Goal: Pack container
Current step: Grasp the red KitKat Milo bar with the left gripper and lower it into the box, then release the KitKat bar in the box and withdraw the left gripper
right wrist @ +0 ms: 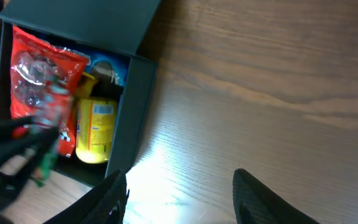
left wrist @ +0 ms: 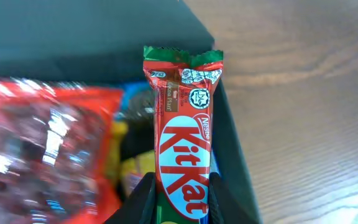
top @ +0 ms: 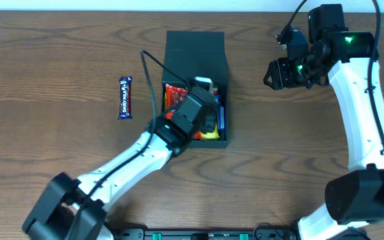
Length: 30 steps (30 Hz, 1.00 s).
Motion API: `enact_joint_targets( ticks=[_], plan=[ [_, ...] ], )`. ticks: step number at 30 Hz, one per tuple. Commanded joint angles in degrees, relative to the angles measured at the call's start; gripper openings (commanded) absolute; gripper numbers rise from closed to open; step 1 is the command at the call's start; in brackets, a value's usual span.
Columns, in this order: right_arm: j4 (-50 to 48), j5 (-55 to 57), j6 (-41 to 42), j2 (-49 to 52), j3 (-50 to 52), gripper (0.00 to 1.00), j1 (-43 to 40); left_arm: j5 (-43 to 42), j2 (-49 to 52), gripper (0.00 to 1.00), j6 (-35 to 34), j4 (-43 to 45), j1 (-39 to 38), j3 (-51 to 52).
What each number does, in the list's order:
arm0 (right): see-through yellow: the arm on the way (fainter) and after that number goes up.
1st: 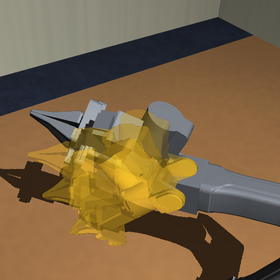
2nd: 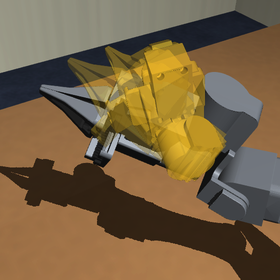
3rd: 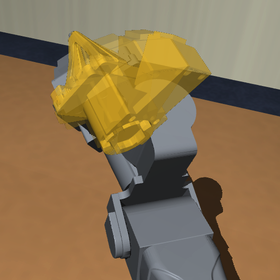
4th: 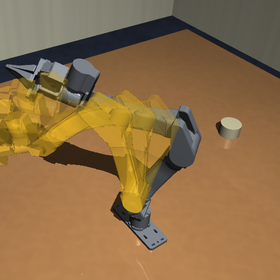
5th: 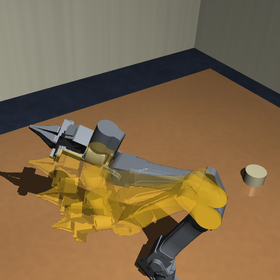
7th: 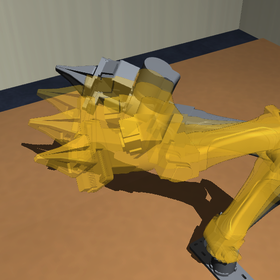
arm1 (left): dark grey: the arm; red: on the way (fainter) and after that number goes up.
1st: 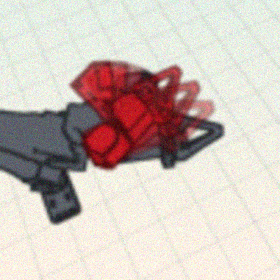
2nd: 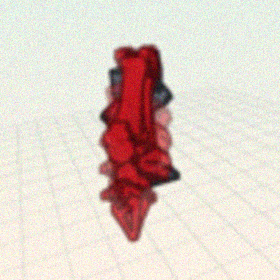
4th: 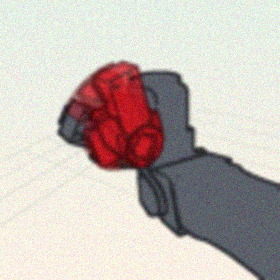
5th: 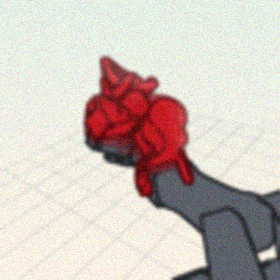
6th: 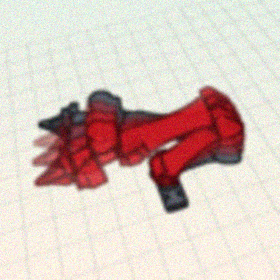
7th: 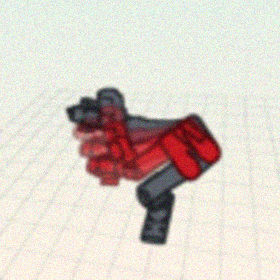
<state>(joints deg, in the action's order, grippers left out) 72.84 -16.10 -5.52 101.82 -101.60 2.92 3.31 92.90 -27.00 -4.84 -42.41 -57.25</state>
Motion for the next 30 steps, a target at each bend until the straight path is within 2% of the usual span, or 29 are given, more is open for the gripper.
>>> enact_joint_targets(
  ticks=[1, 4, 7, 8, 10, 11, 15, 20, 24, 26, 27, 30],
  plan=[
    [0.35, -0.46, -0.94, -1.01, 0.13, 0.55, -0.26, 1.53, 3.34, 0.08, -9.05, 1.53, -1.09, -1.2],
    [0.87, -0.46, -0.72, -1.01, 0.13, 0.55, -0.28, 0.68, 4.98, 0.07, -12.2, 4.68, -1.22, -1.2],
    [1.11, -0.48, -0.72, -1.01, 0.13, 0.55, -0.26, -0.31, 5.27, 0.12, -16.02, 5.33, -1.22, -1.2],
    [1.09, -0.46, -0.7, -1.01, 0.13, 0.55, -0.26, -0.68, 5.25, 0.17, -17.05, 5.31, -1.22, -1.2],
    [1.11, -0.5, -0.52, -1.01, 0.13, 0.55, -0.26, -1.95, 5.25, 0.44, -17.55, 5.35, -1.22, -1.2],
    [1.14, -0.5, -0.52, -1.01, 0.13, 0.56, -0.26, -1.92, 5.25, 0.48, -17.64, 5.35, -1.22, -1.2],
    [1.14, -0.5, -0.5, -1.01, 0.13, 0.56, -0.26, -1.84, 5.09, 0.5, -17.22, 7.02, -1.05, -1.2],
    [1.14, -0.48, -0.52, -1.01, 0.13, 0.56, -0.26, 1.79, 1.18, 0.53, -6.21, 9.01, 0.02, -1.84],
    [1.11, -0.48, -0.55, -1.01, 0.13, 0.57, -0.26, 18.38, -5.79, 0.6, 4.28, 6.91, 1.77, -1.86],
    [0.98, -0.46, -0.55, -1.01, 0.15, 0.57, -0.26, 30.01, -9.14, 0.62, 9.66, 3.58, 4.04, -1.86],
    [0.85, -0.46, -0.55, -1.01, 0.15, 0.58, -0.26, 32.81, -9.84, 0.63, 11.3, 1.9, 5.53, -1.86],
    [0.13, -0.46, -0.55, -1.01, 0.15, 0.59, -0.26, 31.67, -9.49, 0.64, 13.05, -4.42, 12.13, -1.79]
  ],
)
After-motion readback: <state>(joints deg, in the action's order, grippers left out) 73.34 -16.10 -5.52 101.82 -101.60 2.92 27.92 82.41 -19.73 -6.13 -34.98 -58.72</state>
